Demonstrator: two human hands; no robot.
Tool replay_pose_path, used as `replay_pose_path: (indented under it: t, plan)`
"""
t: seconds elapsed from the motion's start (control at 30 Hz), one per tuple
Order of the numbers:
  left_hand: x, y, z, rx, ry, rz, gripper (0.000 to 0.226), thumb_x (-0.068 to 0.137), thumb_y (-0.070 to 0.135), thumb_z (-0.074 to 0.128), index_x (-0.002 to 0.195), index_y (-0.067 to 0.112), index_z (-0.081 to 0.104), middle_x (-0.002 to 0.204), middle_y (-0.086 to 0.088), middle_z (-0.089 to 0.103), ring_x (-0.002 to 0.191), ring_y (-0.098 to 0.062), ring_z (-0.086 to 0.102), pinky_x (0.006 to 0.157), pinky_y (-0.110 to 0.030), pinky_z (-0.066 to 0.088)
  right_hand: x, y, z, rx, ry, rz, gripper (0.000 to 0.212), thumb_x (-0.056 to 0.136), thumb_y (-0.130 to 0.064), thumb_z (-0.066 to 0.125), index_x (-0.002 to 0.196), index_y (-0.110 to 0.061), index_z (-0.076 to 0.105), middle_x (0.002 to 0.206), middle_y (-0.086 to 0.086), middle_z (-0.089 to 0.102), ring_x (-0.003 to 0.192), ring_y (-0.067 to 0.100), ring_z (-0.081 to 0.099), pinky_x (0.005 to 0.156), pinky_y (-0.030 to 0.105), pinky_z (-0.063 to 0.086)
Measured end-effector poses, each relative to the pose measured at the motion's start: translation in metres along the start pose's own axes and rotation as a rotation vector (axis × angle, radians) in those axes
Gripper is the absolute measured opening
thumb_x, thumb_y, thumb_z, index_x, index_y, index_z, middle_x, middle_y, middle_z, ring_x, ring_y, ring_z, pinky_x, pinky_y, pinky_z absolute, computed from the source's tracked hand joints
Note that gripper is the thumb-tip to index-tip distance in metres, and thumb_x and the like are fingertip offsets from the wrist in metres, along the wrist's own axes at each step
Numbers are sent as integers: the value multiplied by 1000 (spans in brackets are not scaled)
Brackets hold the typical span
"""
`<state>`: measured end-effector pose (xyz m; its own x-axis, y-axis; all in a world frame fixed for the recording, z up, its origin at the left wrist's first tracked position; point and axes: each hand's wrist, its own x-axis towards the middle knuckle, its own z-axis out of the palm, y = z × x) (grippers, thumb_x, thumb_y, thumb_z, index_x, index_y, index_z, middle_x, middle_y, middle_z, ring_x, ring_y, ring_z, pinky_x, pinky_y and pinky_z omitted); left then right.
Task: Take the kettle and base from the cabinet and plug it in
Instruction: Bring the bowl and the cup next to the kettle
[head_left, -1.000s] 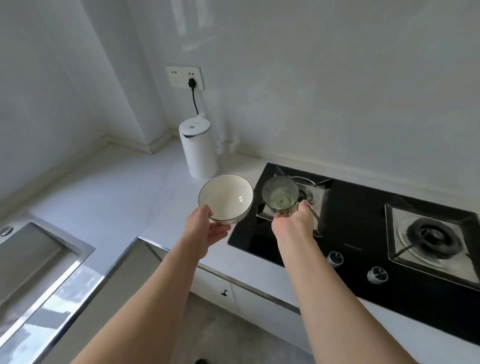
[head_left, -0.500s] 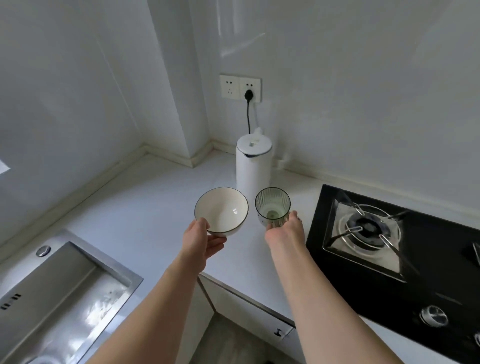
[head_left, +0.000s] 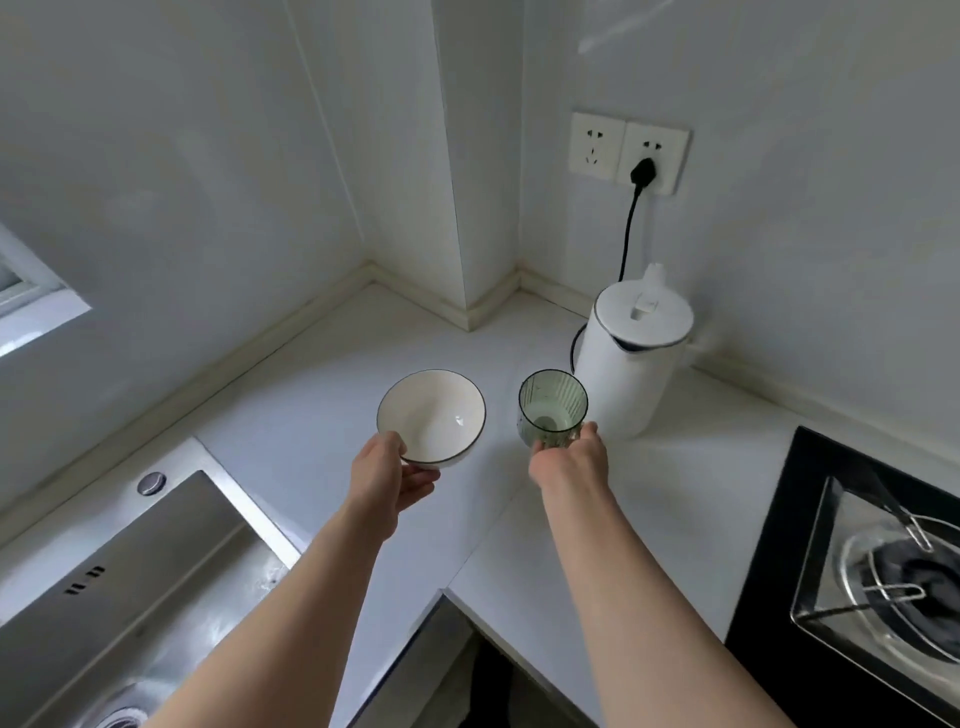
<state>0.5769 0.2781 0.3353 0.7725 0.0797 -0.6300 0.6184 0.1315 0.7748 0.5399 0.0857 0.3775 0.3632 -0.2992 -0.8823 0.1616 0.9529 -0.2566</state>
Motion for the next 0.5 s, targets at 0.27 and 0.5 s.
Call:
replay_pose_path:
  t: [0.27, 0.5]
  plan:
    - [83, 35, 24, 21, -36, -26, 30, 71, 16, 42, 99, 11, 54, 93, -28, 67, 75, -34, 74, 69, -40, 61, 52, 15, 75, 111, 48, 94, 51, 90, -35, 64, 137, -20, 49, 142, -2, 50, 129, 16, 47, 103, 32, 43]
    - [131, 56, 32, 90, -60, -41, 33, 70, 18, 43, 101, 12, 55, 94, -28, 67, 79, -35, 74, 73, -42, 60, 99, 20, 116, 169, 33, 113, 55, 94, -35, 57, 143, -18, 39, 145, -2, 46, 130, 15, 45, 101, 30, 42]
